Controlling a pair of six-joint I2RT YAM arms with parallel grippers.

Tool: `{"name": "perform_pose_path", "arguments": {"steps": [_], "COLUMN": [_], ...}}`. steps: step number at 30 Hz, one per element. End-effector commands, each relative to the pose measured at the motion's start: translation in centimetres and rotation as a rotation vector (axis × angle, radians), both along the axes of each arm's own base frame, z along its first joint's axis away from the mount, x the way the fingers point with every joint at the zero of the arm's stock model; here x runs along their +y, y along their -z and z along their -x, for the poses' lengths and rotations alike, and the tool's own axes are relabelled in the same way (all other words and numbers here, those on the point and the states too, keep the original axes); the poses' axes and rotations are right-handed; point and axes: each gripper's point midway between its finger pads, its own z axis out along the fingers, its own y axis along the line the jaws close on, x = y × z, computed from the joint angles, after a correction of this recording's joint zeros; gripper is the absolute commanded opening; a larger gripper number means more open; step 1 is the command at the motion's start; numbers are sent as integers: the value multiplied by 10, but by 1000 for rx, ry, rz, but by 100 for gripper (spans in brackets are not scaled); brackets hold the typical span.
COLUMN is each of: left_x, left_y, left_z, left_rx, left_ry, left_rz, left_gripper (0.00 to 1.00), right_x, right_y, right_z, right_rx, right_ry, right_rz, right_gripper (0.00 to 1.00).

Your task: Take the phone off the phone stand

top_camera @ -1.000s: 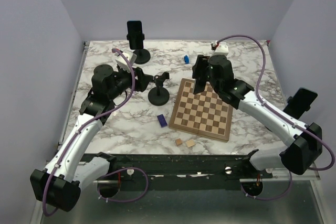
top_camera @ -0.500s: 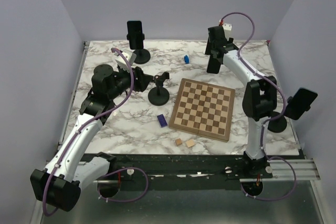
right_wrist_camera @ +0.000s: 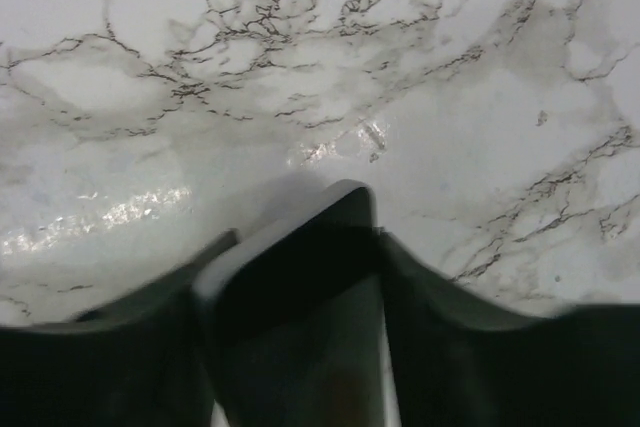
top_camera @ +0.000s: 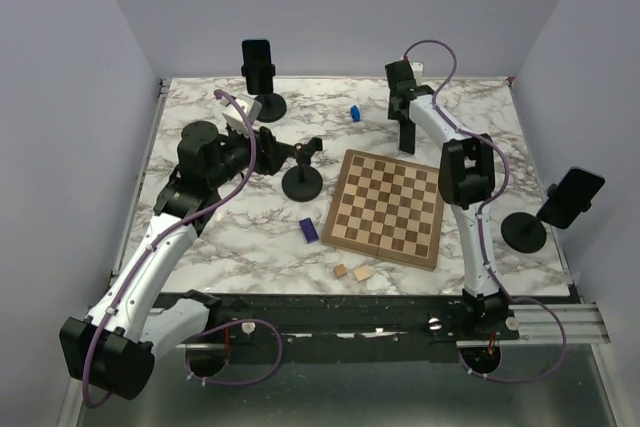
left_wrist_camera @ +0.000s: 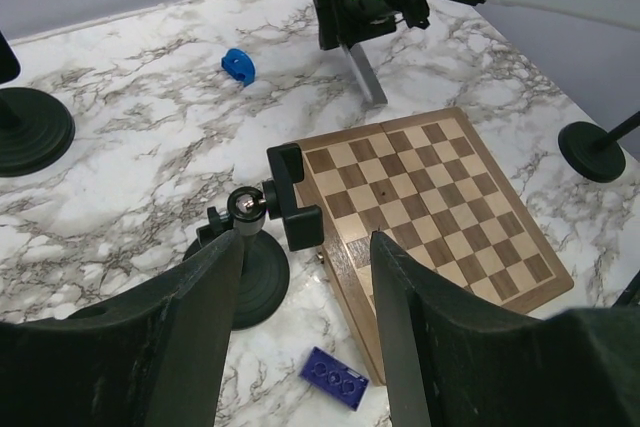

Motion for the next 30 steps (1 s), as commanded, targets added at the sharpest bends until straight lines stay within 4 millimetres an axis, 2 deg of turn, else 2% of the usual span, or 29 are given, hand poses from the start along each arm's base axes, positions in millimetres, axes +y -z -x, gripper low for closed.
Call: {"name": "perform_pose_path", "arguments": {"steps": [1,6,9,12,16,19,23,30], "left_x": [-7,-7,-7,-7,-8,-9,-10,-9], "left_y": [-7,-6,-5,-3,-1,0,1,1], "left_z": [1,0,0,-1,-2,-2,-2,-2], "left_rx": [-4,-3,-1,4,15,20,24,22], "left_ry": [34,31,29,30,31,37,38,32], "left_rz": [22,19,18,16,15,21,21,19], "left_gripper": [61,61,61,61,61,61,61,61], "right_x": [-3,-4,-3,-4,-16,-18,-2,19], "right_y": [14,31,35,33,22,22,19,19], "right_z": [-2,-3,-3,-4,-5,-1,-3,-14], "right_rx": [23,46,50,53,47,57,40,17], "right_ry": [22,37,35,23,39,24,-42,-88], "right_rz": [13,22,22,39,119,150,196,182], "right_gripper": [6,13,16,19,19,25,36,47]}}
